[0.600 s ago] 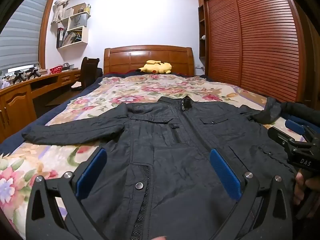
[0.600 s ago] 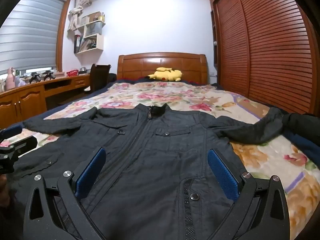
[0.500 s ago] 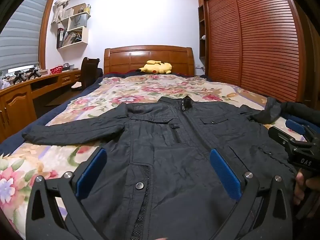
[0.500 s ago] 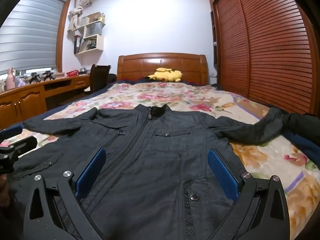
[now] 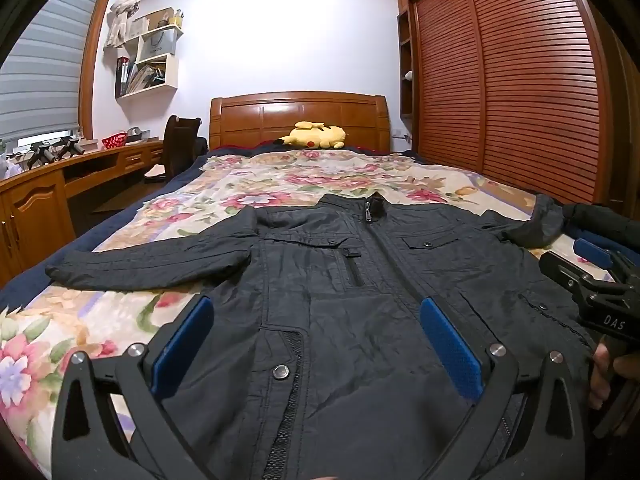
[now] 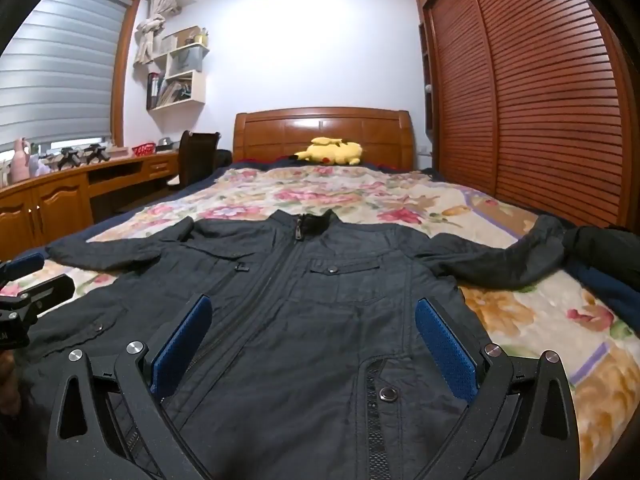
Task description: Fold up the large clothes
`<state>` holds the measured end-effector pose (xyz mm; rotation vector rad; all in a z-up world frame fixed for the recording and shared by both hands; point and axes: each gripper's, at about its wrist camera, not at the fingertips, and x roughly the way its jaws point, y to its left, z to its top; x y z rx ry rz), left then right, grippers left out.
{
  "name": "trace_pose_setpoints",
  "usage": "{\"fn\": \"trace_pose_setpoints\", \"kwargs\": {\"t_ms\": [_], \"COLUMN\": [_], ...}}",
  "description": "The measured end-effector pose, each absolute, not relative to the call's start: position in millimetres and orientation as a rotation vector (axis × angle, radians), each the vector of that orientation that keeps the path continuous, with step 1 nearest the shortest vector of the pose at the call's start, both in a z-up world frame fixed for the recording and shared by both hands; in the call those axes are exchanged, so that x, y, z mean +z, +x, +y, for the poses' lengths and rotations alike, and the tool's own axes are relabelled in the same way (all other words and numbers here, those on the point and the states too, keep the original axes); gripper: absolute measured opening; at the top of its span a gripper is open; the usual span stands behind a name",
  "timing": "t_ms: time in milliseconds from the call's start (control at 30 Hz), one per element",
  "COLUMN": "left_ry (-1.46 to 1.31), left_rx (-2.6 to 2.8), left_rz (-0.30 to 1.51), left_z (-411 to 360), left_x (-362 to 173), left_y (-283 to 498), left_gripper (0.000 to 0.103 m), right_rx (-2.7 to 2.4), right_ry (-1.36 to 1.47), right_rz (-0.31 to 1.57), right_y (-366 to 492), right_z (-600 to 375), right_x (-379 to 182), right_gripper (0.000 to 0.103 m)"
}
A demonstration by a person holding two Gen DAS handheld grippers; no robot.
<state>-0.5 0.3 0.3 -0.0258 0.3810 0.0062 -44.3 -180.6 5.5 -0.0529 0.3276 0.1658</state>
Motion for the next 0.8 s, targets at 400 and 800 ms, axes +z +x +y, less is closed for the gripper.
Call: {"fn": "trace_pose_setpoints", "kwargs": {"t_ms": [400, 800], "left_ry": [-0.025, -0.023], "left_rx": [0.007, 0.008], "left_rz": [0.380, 0.379], "left_z": [4.6, 7.5], "left_x": [-0.1, 1.7], "left_y": [-0.3, -2.3], "left_gripper": [0.103, 0.103], "right_rx": [0.166, 0.167], "right_ry": [-0.050, -0.049], "right_rz": [0.327, 0.326], "right_y": [-45.0, -44.9], "right_z": [-180.3, -180.5], "right_x": [4.2, 4.2], "right_gripper": [0.103, 0.103]}}
